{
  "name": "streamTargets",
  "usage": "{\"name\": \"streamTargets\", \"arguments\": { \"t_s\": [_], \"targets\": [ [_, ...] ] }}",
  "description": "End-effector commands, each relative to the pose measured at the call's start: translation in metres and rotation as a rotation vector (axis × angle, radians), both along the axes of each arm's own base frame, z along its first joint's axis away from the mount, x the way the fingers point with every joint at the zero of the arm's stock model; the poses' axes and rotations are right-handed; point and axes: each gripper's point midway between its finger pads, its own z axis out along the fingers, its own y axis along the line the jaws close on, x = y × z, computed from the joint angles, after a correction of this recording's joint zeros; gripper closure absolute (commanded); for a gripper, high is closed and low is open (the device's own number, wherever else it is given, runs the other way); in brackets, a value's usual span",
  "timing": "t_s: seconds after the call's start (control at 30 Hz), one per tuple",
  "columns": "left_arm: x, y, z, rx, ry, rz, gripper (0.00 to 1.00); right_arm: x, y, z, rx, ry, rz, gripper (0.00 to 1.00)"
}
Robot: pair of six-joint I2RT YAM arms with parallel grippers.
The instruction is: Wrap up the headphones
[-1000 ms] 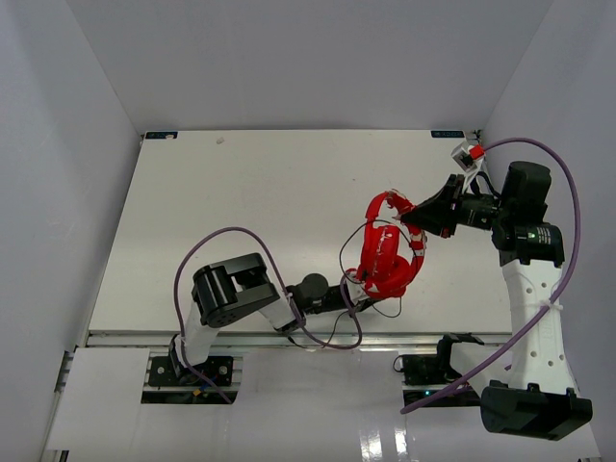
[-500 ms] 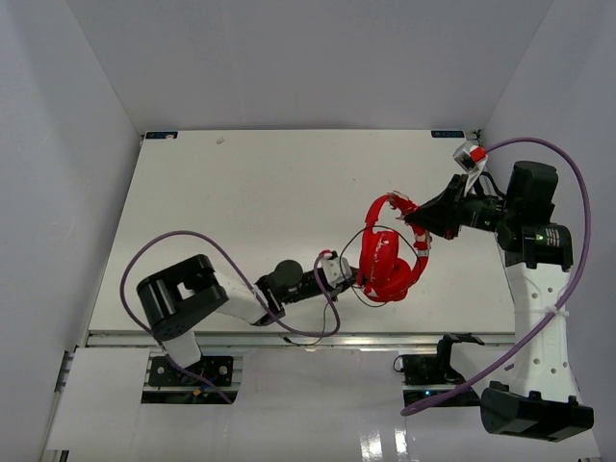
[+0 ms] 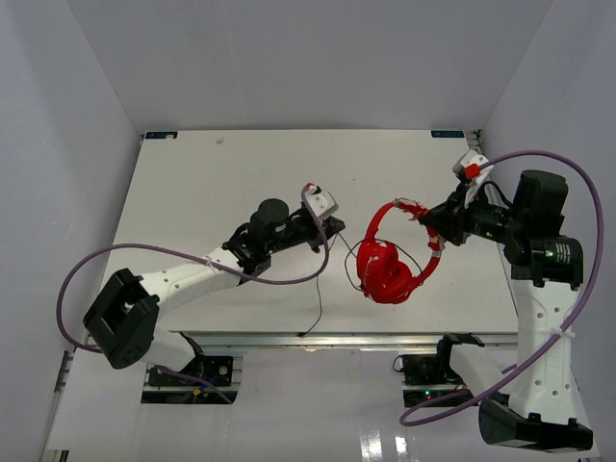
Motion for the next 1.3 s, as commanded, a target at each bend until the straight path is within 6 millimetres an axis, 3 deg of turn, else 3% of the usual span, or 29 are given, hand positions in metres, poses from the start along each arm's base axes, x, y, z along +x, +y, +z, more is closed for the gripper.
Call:
{"name": "streamTargets", "arguments": {
  "t_s": [0.0, 0.03, 0.13, 0.27, 0.43, 0.53, 0.67, 0.8, 0.97, 1.1, 1.27],
  "targets": [
    [0.016, 0.017, 0.012, 0.060, 0.203, 0.052, 1.00, 0.002, -0.018, -0.001, -0.114, -0.103, -0.075, 0.92],
    [0.019, 0.021, 0.008, 0.077, 0.244, 0.067, 1.00, 0.004, -0.021, -0.006, -0.131, -0.098, -0.091, 0.92],
    [0.032, 0.024, 0.023, 0.071, 0.321, 0.109, 1.00, 0.007, -0.029, -0.015, -0.186, -0.127, -0.116, 0.92],
    [0.029, 0.014, 0.041, 0.053, 0.408, 0.069, 1.00, 0.014, -0.038, -0.027, -0.239, -0.153, -0.146, 0.92],
    [0.019, -0.010, 0.067, 0.023, 0.564, -0.036, 1.00, 0.029, -0.051, -0.035, -0.285, -0.171, -0.210, 0.92],
    [0.007, -0.022, 0.069, 0.011, 0.665, -0.106, 1.00, 0.042, -0.062, -0.040, -0.310, -0.182, -0.282, 0.92],
    [-0.006, -0.031, 0.083, -0.011, 0.710, -0.164, 1.00, 0.060, -0.083, -0.049, -0.359, -0.200, -0.412, 0.92],
    [-0.019, -0.039, 0.092, -0.024, 0.751, -0.216, 1.00, 0.073, -0.091, -0.058, -0.341, -0.203, -0.513, 0.92],
    [-0.029, -0.054, 0.096, -0.034, 0.811, -0.241, 1.00, 0.085, -0.085, -0.068, -0.306, -0.161, -0.562, 0.92],
    [-0.037, -0.074, 0.088, -0.026, 0.887, -0.238, 1.00, 0.091, -0.075, -0.070, -0.251, -0.138, -0.617, 0.92],
    [-0.042, -0.097, 0.078, -0.034, 0.955, -0.196, 1.00, 0.103, -0.080, -0.074, -0.189, -0.109, -0.790, 0.92]
  ]
}}
